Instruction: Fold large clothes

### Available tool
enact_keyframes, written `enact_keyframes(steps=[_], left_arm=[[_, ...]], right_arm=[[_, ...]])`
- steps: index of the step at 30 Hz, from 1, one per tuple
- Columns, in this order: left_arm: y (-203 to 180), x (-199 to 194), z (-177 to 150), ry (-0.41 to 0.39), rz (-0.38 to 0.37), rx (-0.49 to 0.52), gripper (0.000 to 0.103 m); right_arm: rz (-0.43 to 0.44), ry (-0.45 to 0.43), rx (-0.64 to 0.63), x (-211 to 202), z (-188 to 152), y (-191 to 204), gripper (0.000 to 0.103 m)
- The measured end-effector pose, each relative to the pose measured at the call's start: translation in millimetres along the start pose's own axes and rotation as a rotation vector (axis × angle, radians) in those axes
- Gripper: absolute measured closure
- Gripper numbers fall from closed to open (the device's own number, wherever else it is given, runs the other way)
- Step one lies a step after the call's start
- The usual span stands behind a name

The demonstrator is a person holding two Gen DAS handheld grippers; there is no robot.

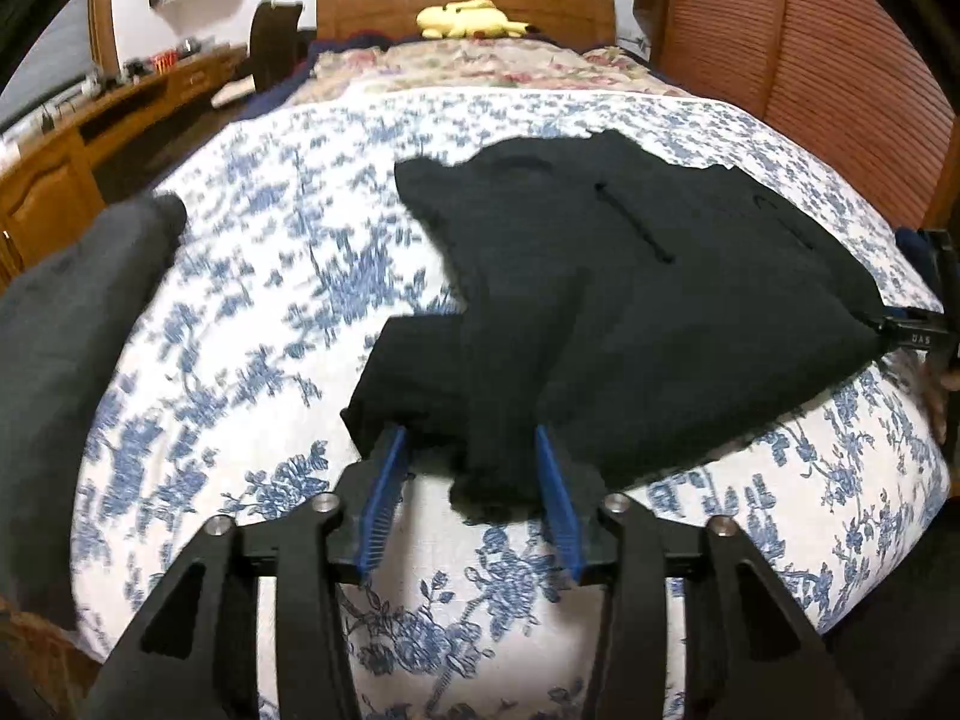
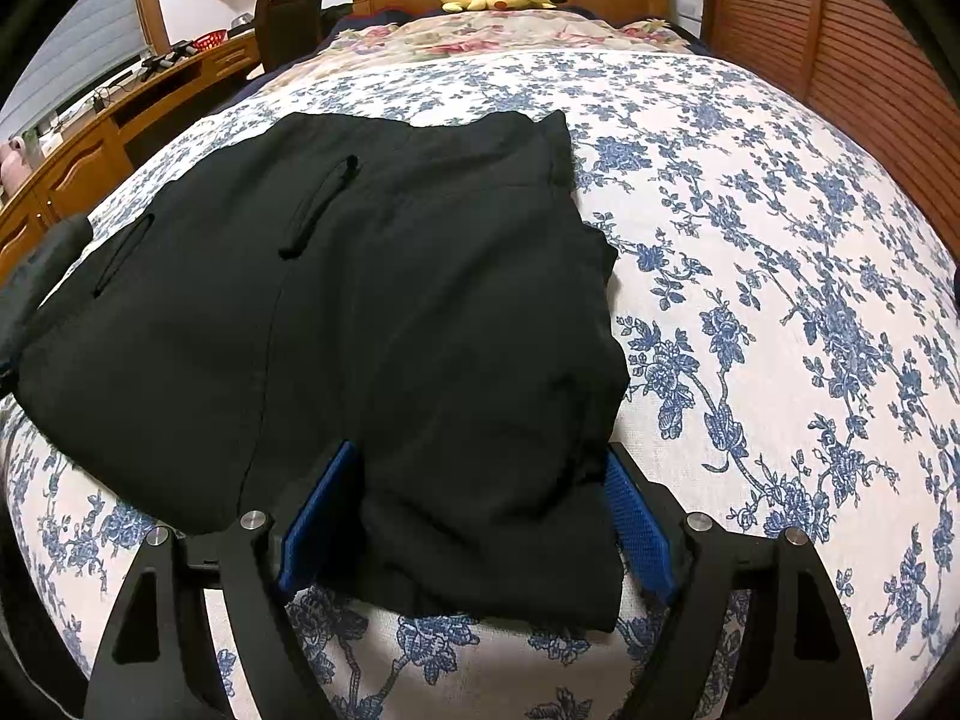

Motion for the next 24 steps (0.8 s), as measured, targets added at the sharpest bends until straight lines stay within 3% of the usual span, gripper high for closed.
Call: enact_keyframes(steps=[1, 3, 6, 10, 14, 19, 24], left_arm=[[3, 3, -1, 0.003, 0.014, -0.001, 0.043], [10, 9, 0, 0.009, 0.034, -0.012, 0.021], [20, 18, 0, 0.024, 0.034, -0.033, 0.007], [21, 22, 1, 0.022, 0.054, -0.024, 0.001], [25, 18, -1, 0.006, 0.022, -0.055, 0.001], [23, 12, 2, -0.014, -0.027, -0.044, 0.017], [20, 9, 4, -0.021, -0.125, -0.066, 0.052]], right_arm=[[0.000, 0.000, 0.000, 0, 0, 0, 0.020], [0.000, -0.001, 0.000, 0, 0, 0, 0.020], [0.001, 0.000, 0.000, 0, 0, 0, 0.020], [0.002, 0.001, 0.001, 0, 0, 0, 0.020], [0.005, 0.003, 0.003, 1, 1, -1, 0.020], [0.028, 0.014, 0.001, 1, 2, -1, 0.024], [0.087, 0.003, -0.031, -9, 0, 3, 0.072]])
Point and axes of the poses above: each gripper's, at about its wrist camera, not at the fingertips, and x roughly the way its jaws point, y to its left, z to its top, the point moved 1 cm from there along x, roughly the way its jaws point, and after that the axes turned 5 degrees about x, right-handed, at the moved point
